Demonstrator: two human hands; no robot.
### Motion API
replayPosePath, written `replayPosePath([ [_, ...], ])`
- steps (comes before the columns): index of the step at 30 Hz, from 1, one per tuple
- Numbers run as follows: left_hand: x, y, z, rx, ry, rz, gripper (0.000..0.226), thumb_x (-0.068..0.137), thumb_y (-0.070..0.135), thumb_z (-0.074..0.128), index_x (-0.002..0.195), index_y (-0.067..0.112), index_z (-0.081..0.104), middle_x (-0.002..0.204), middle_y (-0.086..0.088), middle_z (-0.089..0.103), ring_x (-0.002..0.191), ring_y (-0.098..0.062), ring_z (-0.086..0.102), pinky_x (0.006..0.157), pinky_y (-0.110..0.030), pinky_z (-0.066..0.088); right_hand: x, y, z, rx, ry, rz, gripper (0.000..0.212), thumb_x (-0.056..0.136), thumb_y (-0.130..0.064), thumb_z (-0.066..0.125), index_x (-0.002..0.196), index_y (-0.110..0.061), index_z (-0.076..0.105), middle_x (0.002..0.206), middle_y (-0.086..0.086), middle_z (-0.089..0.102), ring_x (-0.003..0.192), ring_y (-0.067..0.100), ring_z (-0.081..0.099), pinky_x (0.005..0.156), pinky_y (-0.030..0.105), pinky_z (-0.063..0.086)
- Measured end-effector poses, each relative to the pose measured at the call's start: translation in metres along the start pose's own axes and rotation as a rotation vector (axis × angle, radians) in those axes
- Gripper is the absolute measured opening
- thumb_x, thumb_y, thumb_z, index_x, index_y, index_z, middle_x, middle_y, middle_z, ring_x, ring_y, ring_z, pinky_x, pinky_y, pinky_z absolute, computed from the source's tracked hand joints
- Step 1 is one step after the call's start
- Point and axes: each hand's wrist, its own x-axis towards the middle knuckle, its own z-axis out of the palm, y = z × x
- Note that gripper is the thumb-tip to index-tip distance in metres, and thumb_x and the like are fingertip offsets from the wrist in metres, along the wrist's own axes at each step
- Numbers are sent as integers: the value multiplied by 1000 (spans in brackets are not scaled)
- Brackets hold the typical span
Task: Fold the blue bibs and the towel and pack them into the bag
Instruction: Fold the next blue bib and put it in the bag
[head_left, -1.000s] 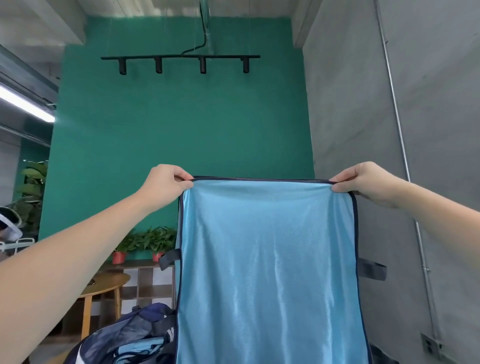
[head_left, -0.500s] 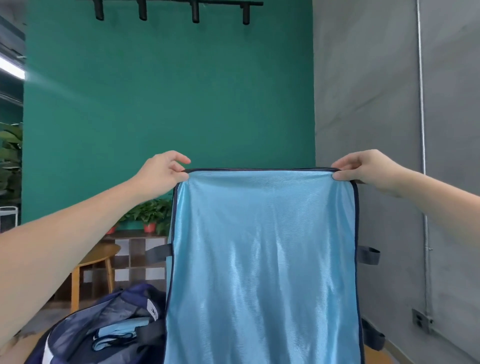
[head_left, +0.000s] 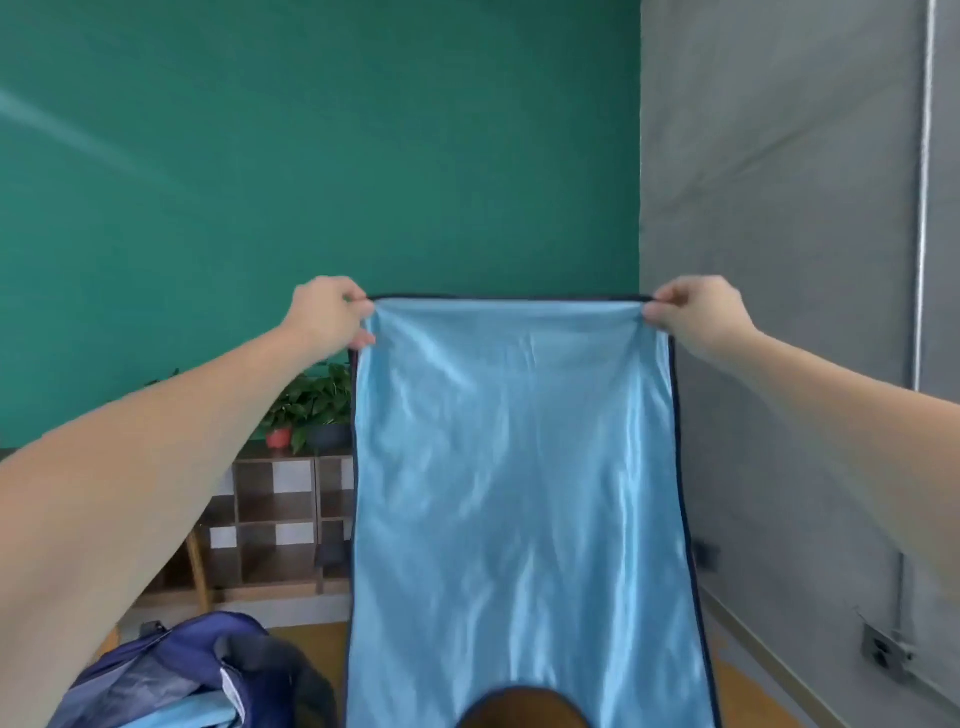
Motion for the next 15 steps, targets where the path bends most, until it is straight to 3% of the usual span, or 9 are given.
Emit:
replayPosePath([
  [2,15,7,-11,-38,88,72,9,101,17,61,105,10,65,100,-12,74,74,-11,73,65,-17,55,4,-14,0,39,107,-102,11,93,-22,70,95,-11,70,94,6,68,90,20,58,81,27,42],
  [4,14,7,-19,-3,127,132,6,101,18,60,102,13,64,96,-7,74,79,-6,71,75,-19,53,1,-19,-3,98,122,-112,11,93,-24,68,98,-14,70,93,1,66,90,17,57,79,25,39],
  [9,-40,-14,-25,142,92,108,11,88,8,72,94,16,69,91,-2,72,86,-20,64,79,-26,43,-40,-5,-9,126,17,-91,13,92,-25,74,100,-15,72,95,0,68,90,15,60,81,23,40],
  [15,-161,-65,-6,103,-21,46,7,98,14,63,100,19,68,77,-1,72,66,-14,69,79,-30,52,-132,35,-13,186,-192,-16,12,88,-18,77,95,-9,74,87,7,76,75,14,66,79,26,52],
])
